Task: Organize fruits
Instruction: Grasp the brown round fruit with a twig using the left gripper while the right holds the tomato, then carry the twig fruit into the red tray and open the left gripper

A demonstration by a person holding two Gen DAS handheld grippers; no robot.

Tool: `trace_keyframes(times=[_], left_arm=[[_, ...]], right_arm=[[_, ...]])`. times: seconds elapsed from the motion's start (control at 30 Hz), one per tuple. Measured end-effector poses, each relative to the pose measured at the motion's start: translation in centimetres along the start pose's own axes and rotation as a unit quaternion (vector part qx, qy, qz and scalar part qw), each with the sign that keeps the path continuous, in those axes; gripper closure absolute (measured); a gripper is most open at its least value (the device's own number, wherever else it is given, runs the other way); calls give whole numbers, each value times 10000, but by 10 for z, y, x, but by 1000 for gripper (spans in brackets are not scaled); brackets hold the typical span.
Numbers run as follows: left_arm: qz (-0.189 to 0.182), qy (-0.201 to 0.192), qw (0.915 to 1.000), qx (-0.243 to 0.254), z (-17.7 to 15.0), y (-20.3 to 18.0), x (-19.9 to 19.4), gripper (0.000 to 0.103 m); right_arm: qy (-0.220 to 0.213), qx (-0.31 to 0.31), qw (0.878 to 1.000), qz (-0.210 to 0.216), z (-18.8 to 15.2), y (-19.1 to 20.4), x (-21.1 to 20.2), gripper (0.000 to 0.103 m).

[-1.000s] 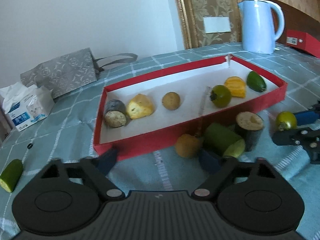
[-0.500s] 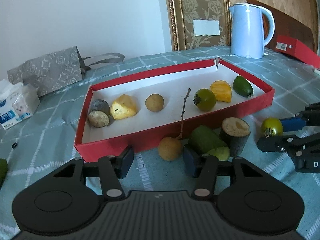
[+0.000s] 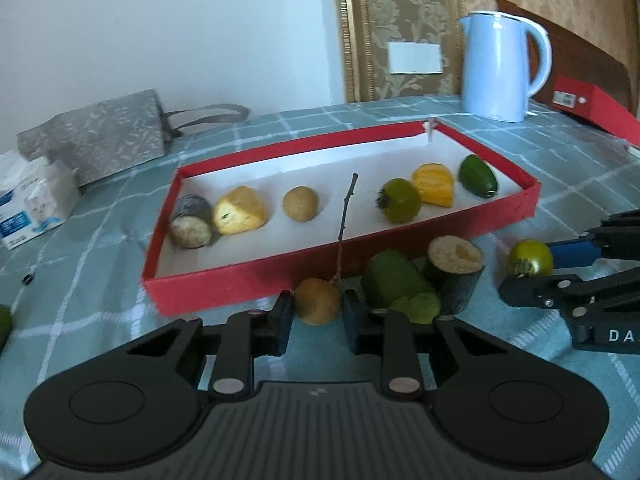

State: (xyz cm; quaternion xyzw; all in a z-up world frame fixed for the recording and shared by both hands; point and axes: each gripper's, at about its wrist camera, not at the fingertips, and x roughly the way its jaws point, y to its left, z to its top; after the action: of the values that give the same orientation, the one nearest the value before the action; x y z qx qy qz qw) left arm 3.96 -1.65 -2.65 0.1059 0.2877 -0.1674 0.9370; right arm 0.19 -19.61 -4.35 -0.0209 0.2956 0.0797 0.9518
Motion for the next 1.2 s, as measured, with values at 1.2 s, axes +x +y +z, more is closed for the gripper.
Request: trace_keyframes(times=[1.2], left_arm=[[639, 90, 9956, -676, -4, 28, -3, 77]], right_arm=[[-140, 128, 9998, -34, 0, -5, -4, 69]])
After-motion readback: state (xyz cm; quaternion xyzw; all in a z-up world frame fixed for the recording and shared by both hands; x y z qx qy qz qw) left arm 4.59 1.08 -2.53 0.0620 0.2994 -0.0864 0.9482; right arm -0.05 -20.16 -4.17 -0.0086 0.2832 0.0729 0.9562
